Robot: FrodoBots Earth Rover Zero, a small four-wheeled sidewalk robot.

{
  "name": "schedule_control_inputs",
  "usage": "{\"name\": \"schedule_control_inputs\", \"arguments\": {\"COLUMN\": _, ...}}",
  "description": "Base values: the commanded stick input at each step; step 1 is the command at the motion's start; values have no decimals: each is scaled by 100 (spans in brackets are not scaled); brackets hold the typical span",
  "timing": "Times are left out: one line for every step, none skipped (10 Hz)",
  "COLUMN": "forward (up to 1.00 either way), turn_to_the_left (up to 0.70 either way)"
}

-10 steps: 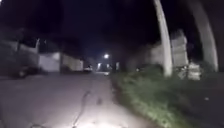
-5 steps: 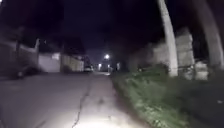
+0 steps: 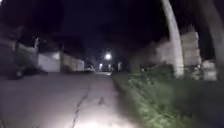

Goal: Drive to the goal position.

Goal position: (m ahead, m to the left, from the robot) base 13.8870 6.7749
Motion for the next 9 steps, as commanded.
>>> {"name": "schedule_control_inputs", "arguments": {"forward": 50, "turn_to_the_left": 0}}
{"name": "schedule_control_inputs", "arguments": {"forward": 50, "turn_to_the_left": 0}}
{"name": "schedule_control_inputs", "arguments": {"forward": 50, "turn_to_the_left": 0}}
{"name": "schedule_control_inputs", "arguments": {"forward": 50, "turn_to_the_left": 0}}
{"name": "schedule_control_inputs", "arguments": {"forward": 50, "turn_to_the_left": 0}}
{"name": "schedule_control_inputs", "arguments": {"forward": 50, "turn_to_the_left": 0}}
{"name": "schedule_control_inputs", "arguments": {"forward": 50, "turn_to_the_left": 0}}
{"name": "schedule_control_inputs", "arguments": {"forward": 50, "turn_to_the_left": 0}}
{"name": "schedule_control_inputs", "arguments": {"forward": 50, "turn_to_the_left": 0}}
